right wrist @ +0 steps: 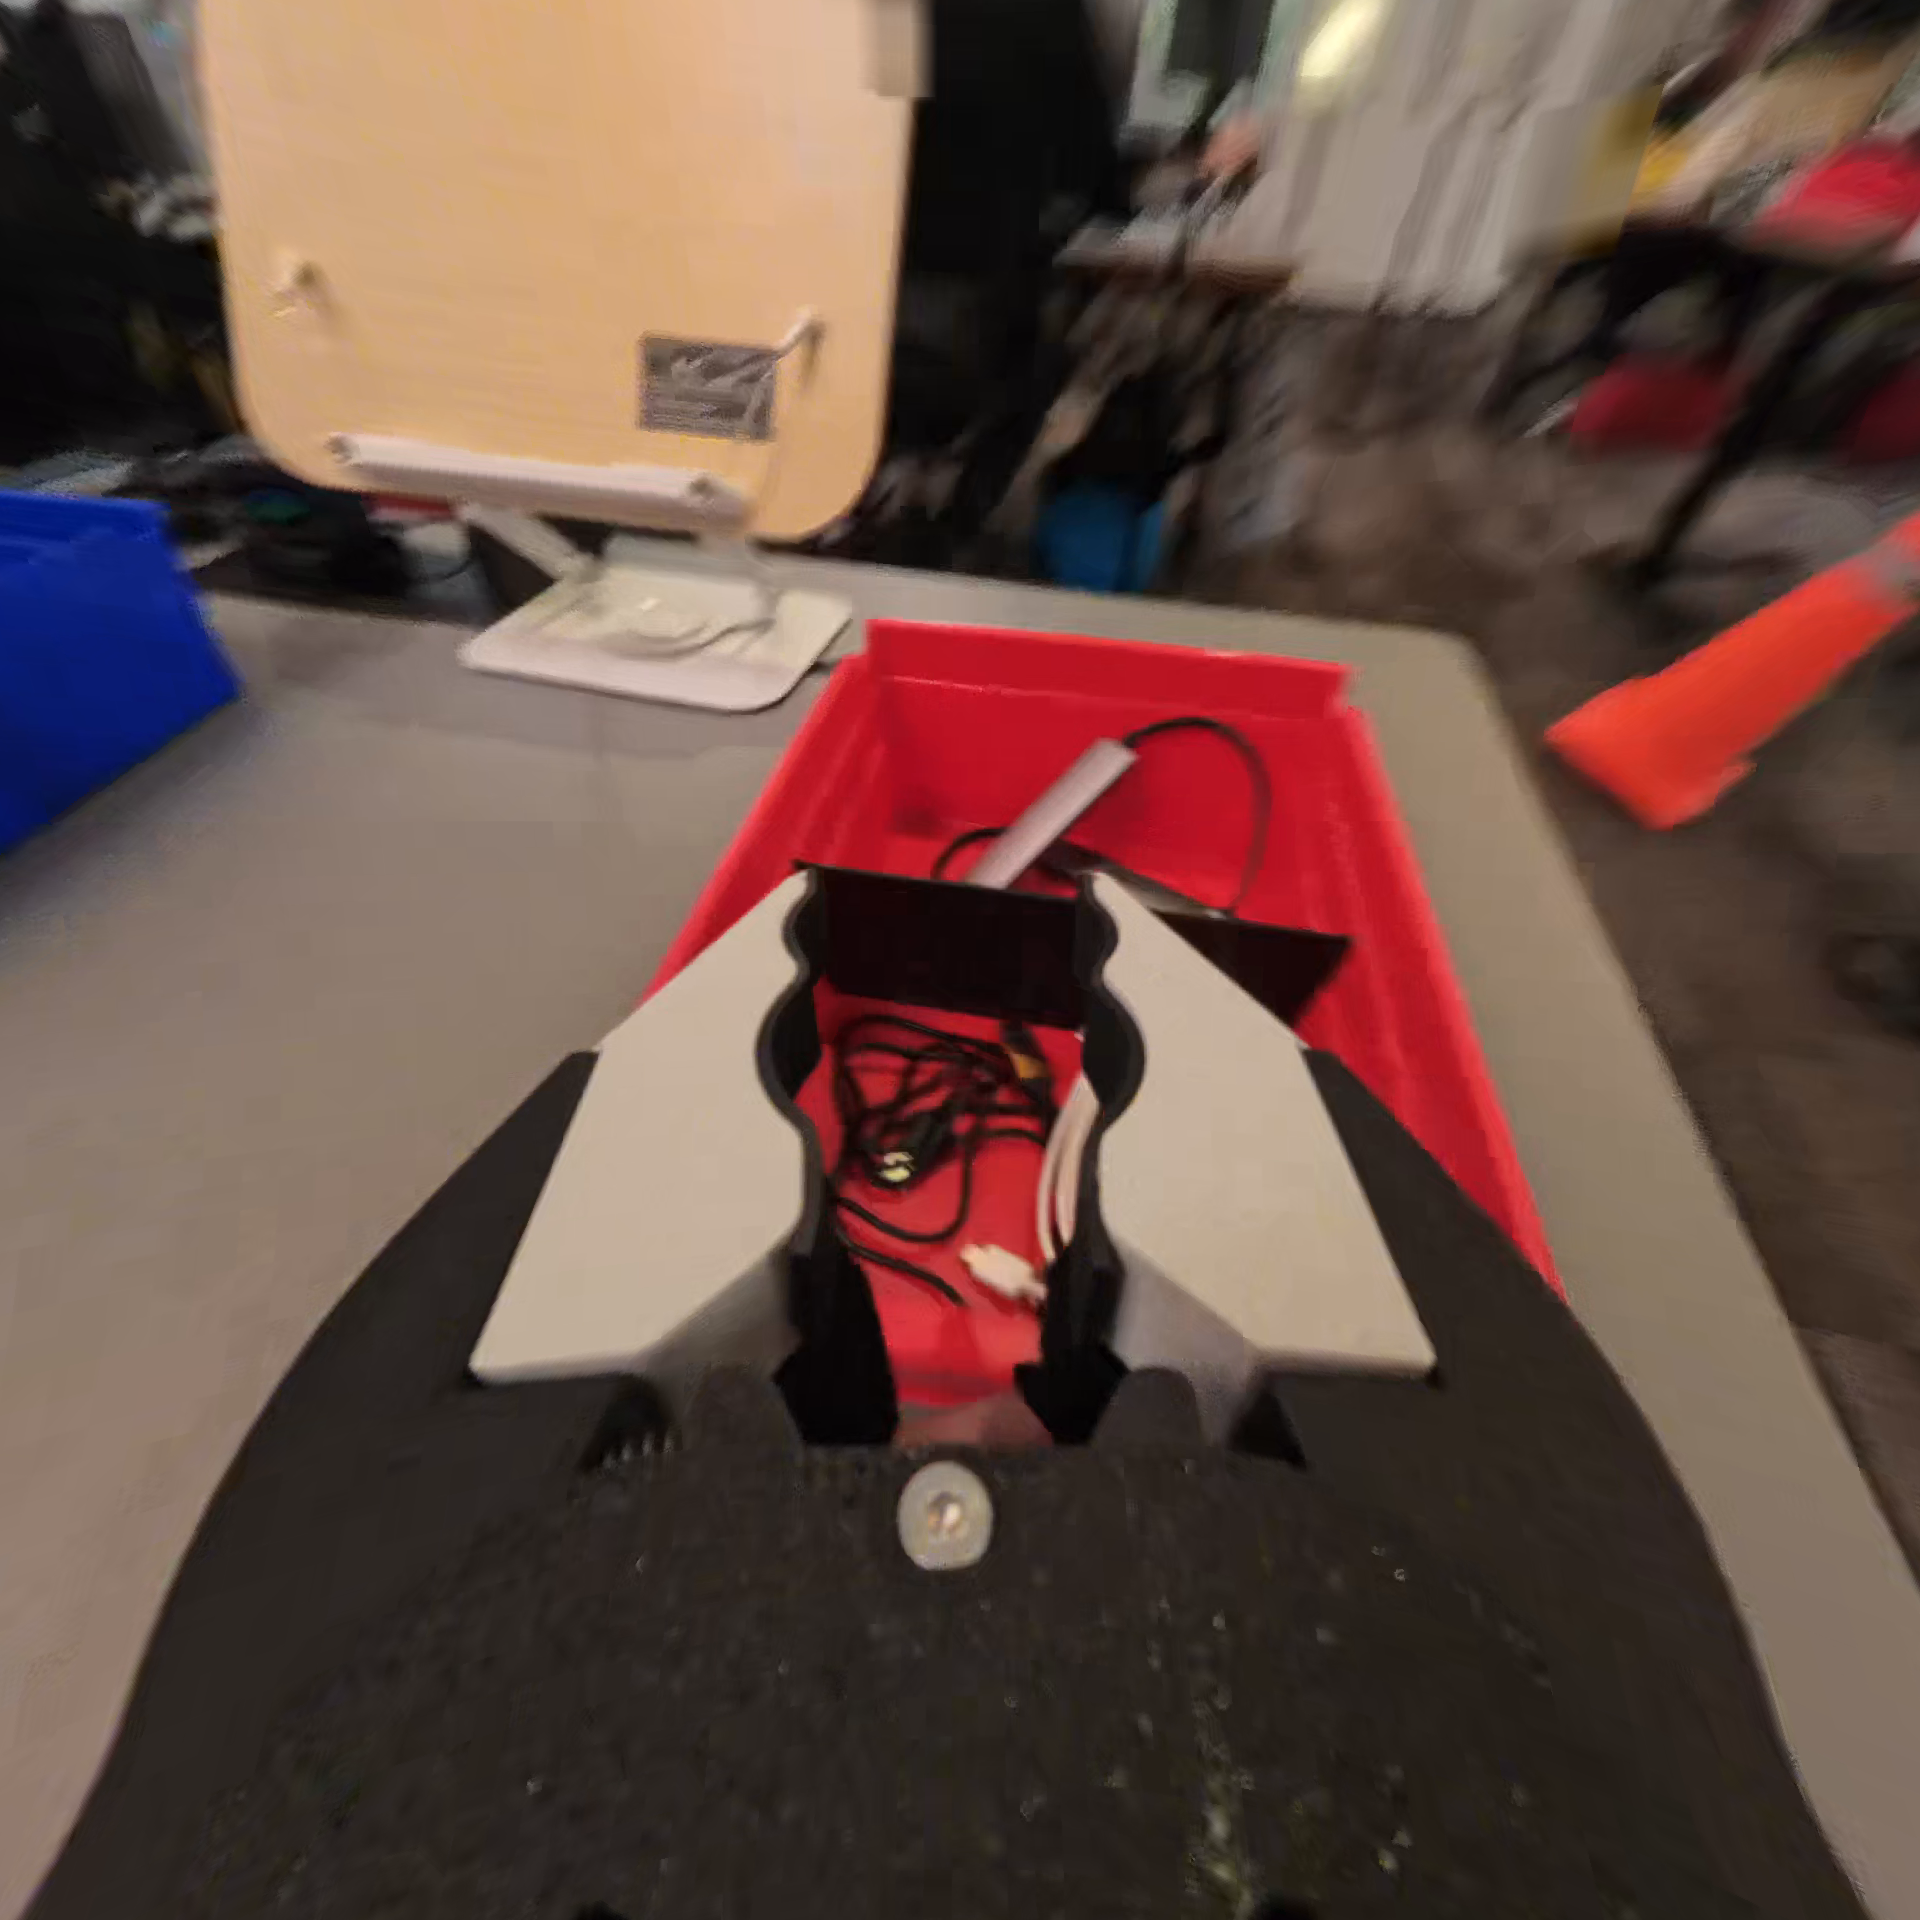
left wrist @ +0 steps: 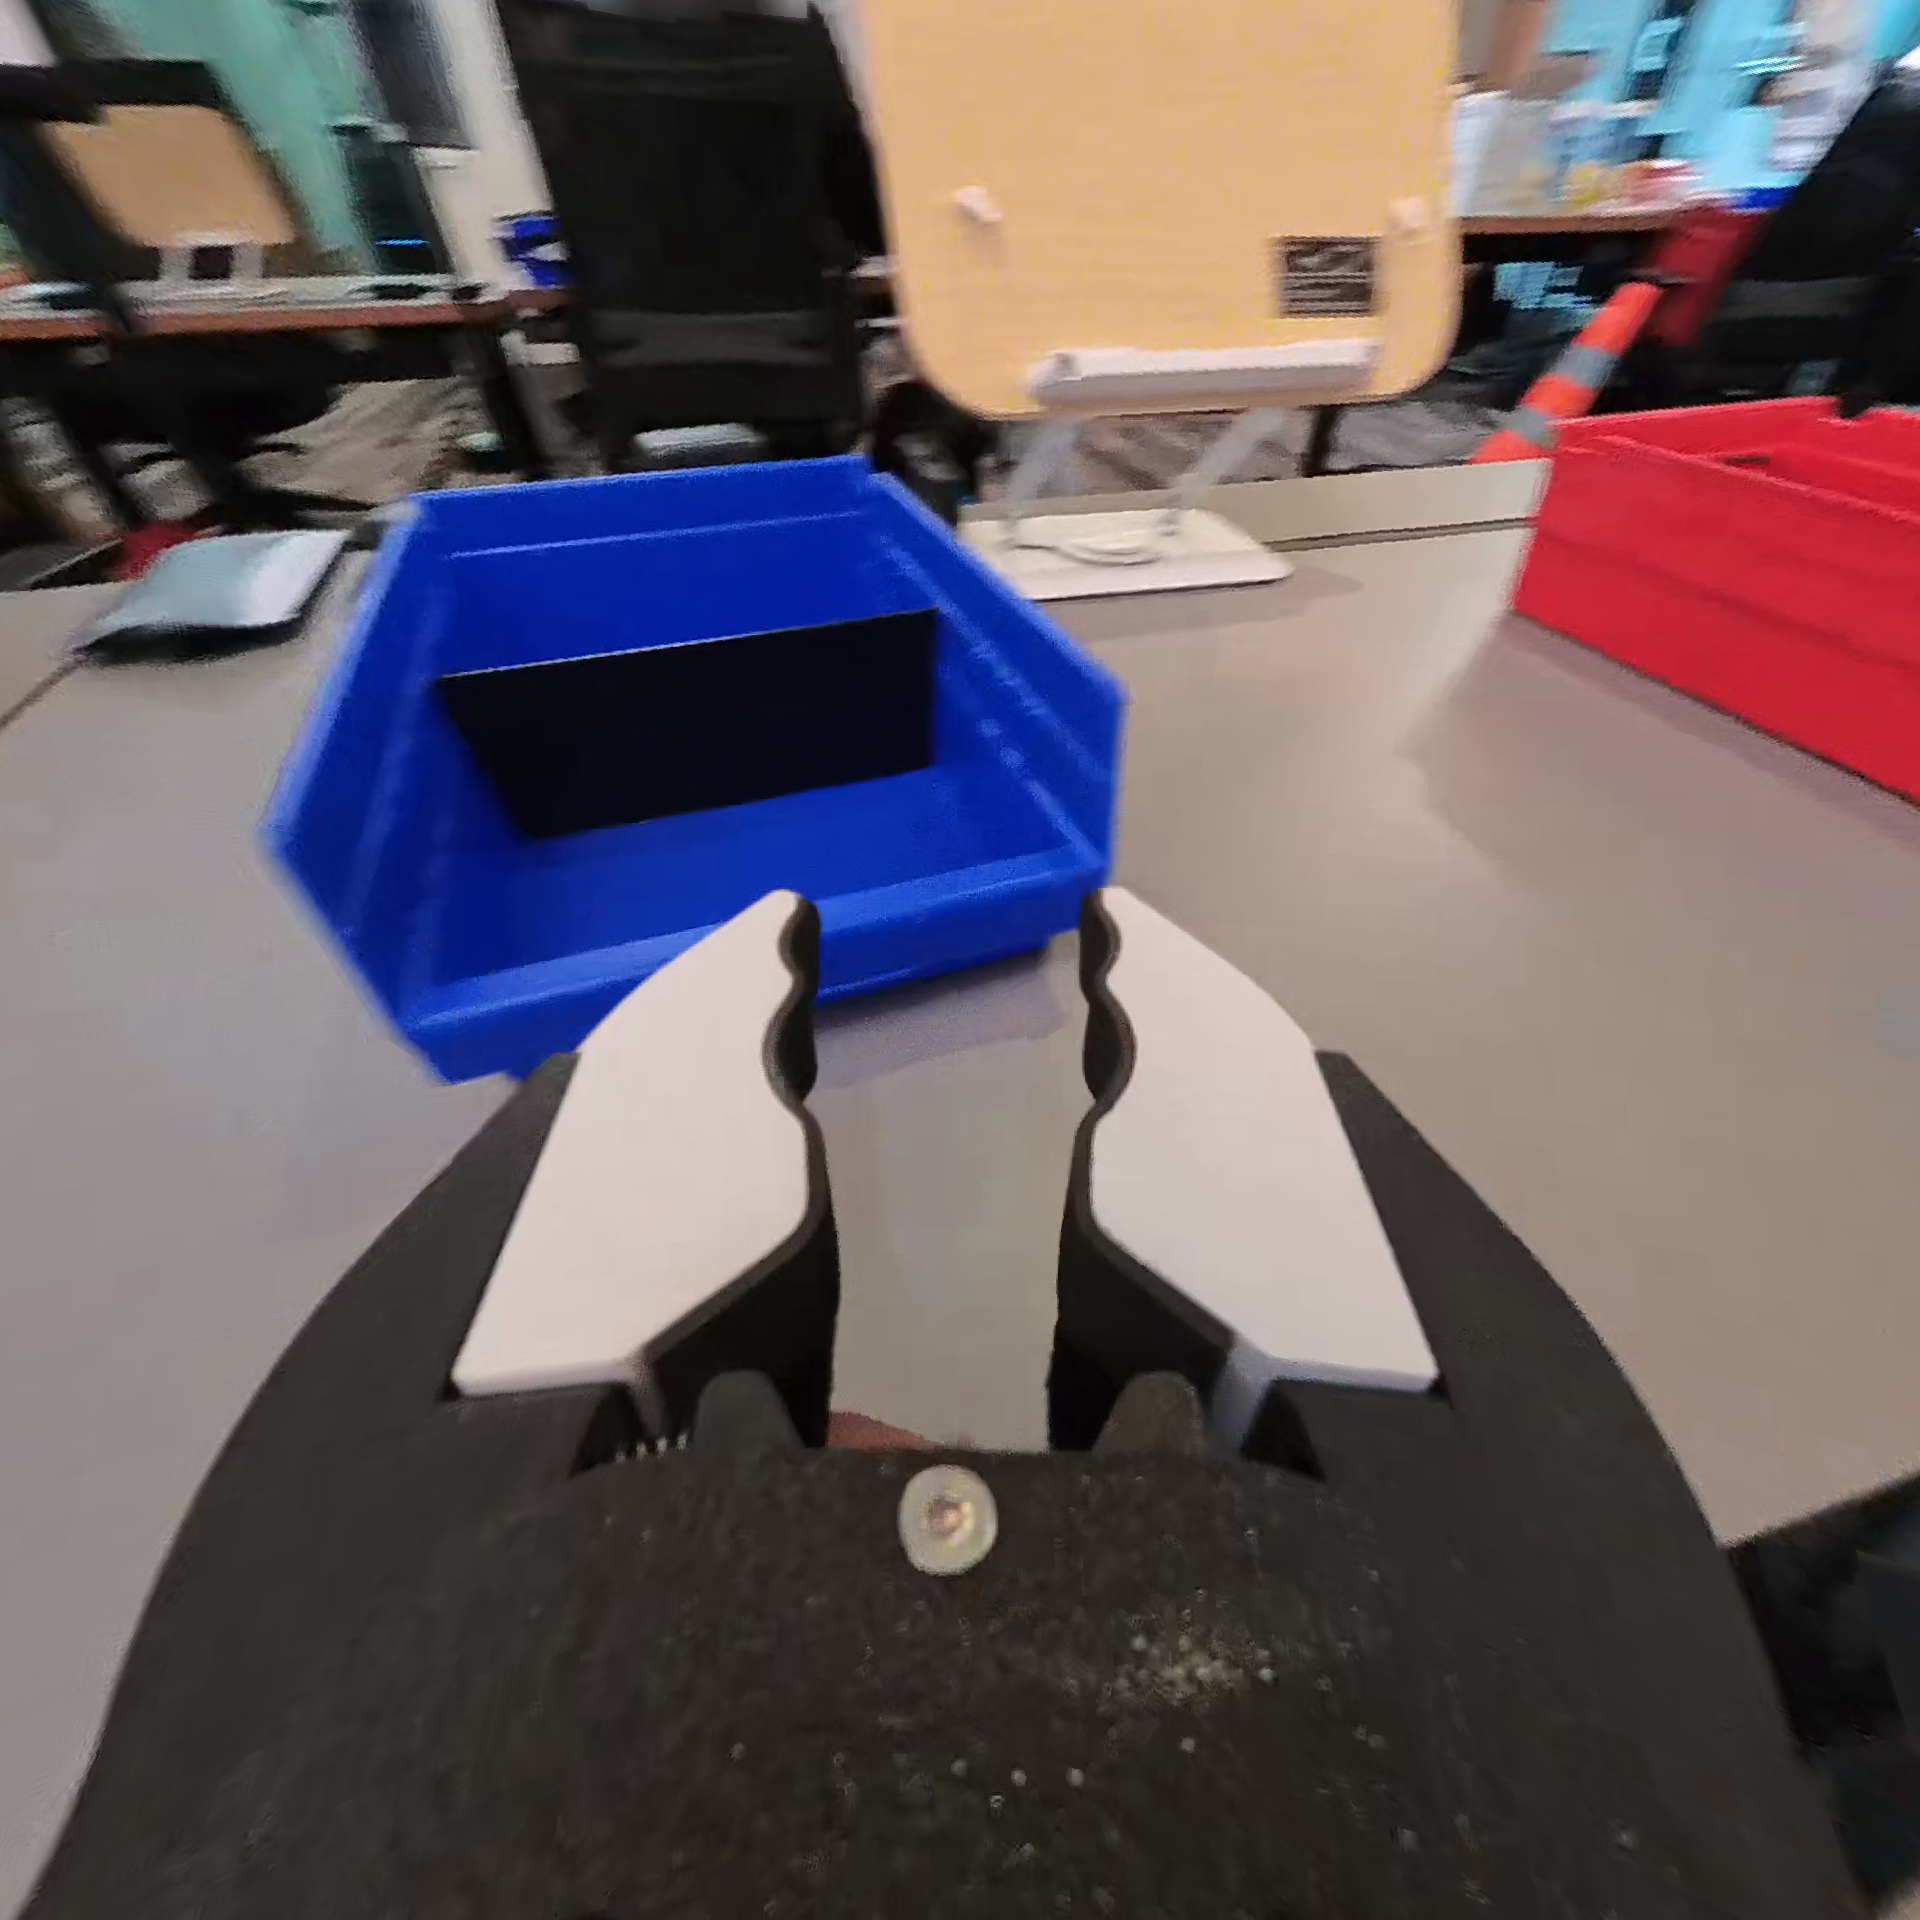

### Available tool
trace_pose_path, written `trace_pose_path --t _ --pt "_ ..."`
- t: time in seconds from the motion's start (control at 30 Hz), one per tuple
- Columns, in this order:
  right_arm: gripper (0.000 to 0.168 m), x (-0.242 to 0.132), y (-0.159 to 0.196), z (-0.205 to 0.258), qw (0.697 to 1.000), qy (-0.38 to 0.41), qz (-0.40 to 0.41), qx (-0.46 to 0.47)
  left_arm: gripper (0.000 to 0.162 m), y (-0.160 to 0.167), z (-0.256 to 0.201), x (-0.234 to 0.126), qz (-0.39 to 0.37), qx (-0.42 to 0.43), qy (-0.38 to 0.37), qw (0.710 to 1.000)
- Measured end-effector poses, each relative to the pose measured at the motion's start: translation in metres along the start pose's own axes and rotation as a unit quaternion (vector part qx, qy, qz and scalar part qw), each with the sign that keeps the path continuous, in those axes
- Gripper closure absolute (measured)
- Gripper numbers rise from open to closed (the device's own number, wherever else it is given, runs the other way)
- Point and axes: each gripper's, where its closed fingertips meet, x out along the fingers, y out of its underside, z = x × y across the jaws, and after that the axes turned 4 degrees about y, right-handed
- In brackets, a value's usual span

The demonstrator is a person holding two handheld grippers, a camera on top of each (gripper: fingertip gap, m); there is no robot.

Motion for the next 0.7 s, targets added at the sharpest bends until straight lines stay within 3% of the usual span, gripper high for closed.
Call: trace_pose_path --t 0.07,0.2,0.43,0.7 --pt "0.123 -0.029 0.025 -0.002 0.996 0.071 -0.051 -0.009 0.116 0.002 0.017 -0.004 0.009 0.003 -0.043 0.999" --pt "0.123 -0.041 0.086 0.018 0.997 0.052 0.026 0.056 0.123 0.028 0.03 0.006 0.072 0.014 -0.077 0.994" --pt "0.122 -0.028 0.113 0.013 0.995 0.055 0.079 0.028 0.119 0.055 0.037 0.014 0.136 0.006 -0.106 0.985" --pt "0.122 -0.029 0.116 0.017 0.995 0.056 0.081 0.017 0.114 0.06 0.035 0.014 0.142 0.008 -0.104 0.984"
